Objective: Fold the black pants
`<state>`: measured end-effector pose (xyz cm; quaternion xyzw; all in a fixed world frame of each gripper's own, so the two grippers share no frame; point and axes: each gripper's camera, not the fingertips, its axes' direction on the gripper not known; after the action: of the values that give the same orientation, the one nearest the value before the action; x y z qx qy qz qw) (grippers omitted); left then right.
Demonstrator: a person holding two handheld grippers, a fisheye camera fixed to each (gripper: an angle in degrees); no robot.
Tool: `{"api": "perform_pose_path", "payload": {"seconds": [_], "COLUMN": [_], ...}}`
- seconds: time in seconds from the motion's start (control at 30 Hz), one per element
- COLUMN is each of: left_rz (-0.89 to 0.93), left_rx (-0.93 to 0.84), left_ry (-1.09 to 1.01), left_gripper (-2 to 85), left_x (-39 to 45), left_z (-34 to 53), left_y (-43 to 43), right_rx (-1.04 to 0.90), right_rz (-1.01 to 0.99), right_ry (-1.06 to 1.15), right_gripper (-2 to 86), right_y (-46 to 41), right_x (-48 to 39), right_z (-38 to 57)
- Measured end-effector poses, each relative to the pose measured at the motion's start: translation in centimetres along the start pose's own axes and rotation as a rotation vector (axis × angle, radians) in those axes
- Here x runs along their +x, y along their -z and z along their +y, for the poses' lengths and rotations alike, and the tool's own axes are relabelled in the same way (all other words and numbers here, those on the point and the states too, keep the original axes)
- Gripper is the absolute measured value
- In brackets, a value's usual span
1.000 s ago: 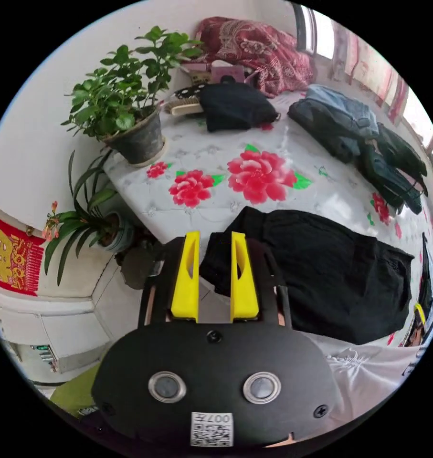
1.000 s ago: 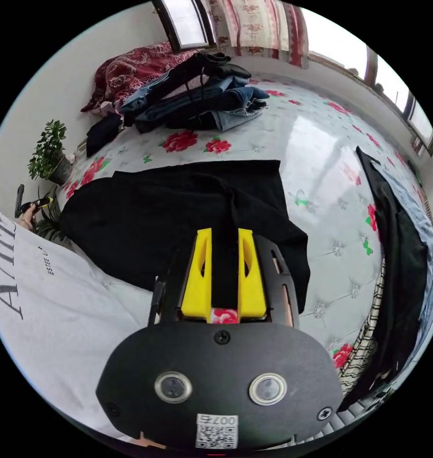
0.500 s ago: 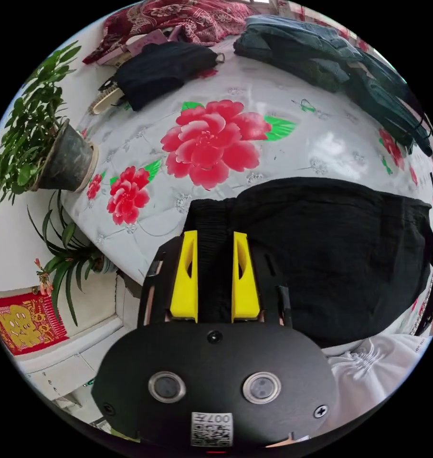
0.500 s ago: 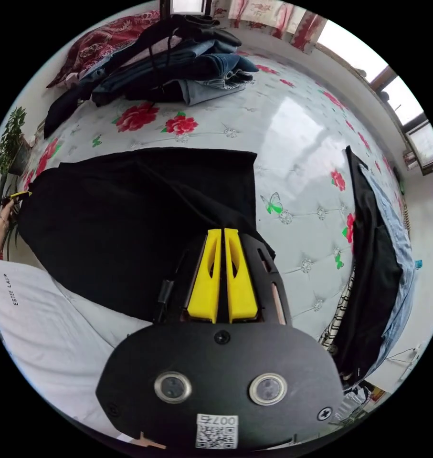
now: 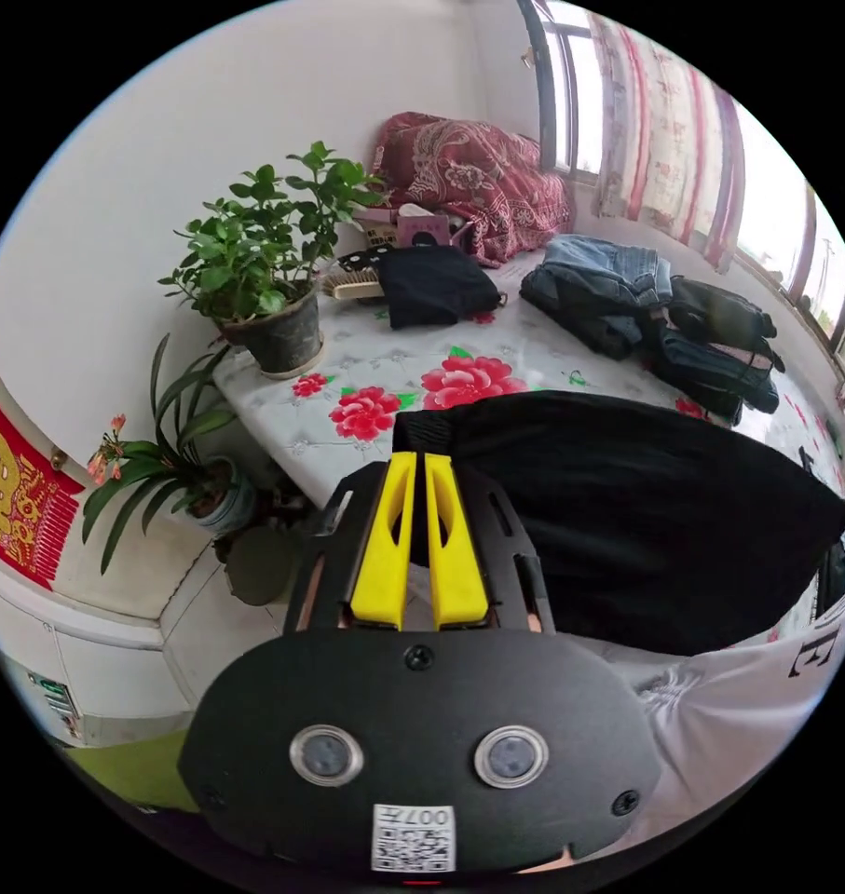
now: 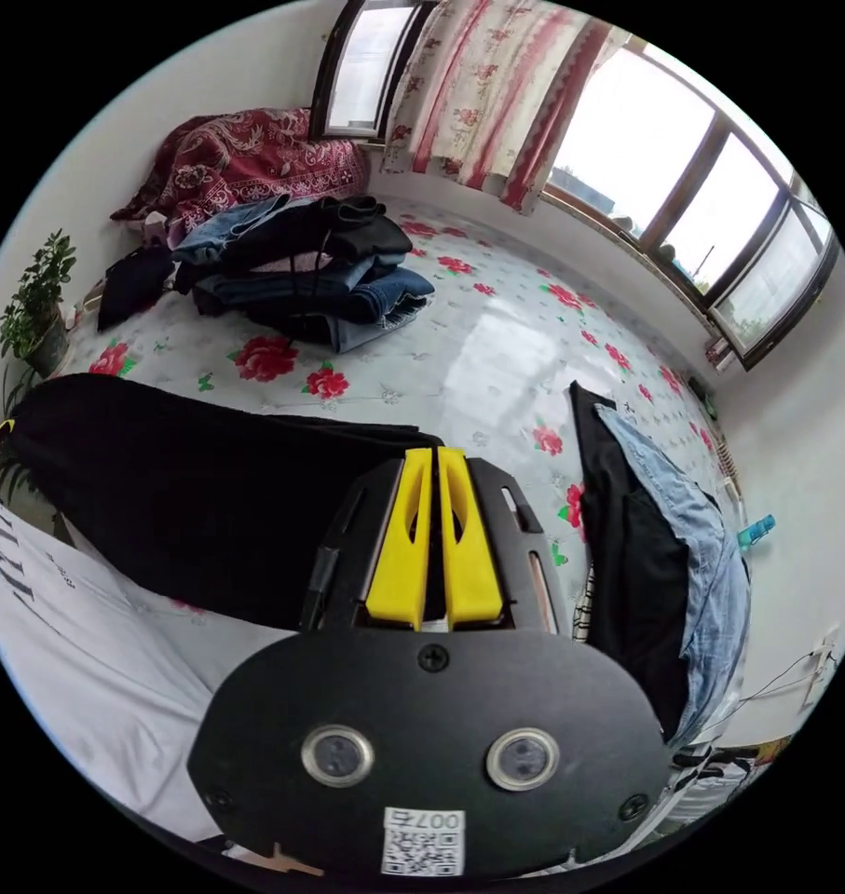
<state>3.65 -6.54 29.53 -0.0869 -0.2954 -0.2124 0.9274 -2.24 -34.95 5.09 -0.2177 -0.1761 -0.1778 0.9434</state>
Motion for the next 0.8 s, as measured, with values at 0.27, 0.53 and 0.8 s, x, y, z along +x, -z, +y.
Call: {"api": "perform_pose_path", "payload": {"seconds": [0.27,0.53,0.8], "left_rz": [0.07,-0.024,-0.124], "left_rx": [-0.198,-0.437,-0.262], "left_ry": [0.106,0.012,0.081], "left_gripper": [2.1,6.2,5.8], "left_x": [-1.8,0.0,-2.2], "left_z": [-2.7,-6.5,-4.1], "left_y": [-10.6,-18.9,-10.4], "right_rx": [-0.193,-0.347,-0.043], "right_rz": [-0.151,-0.101,-0.6], "right_ry": [0.006,-0.135,-0.121], "right_gripper": [0.0,1.9,3.7], "right_y": [-14.4,-24.9,-14.8], "right_x": [1.6,2.8,5.1], "right_z": [-10.6,-10.3,-0.5]}}
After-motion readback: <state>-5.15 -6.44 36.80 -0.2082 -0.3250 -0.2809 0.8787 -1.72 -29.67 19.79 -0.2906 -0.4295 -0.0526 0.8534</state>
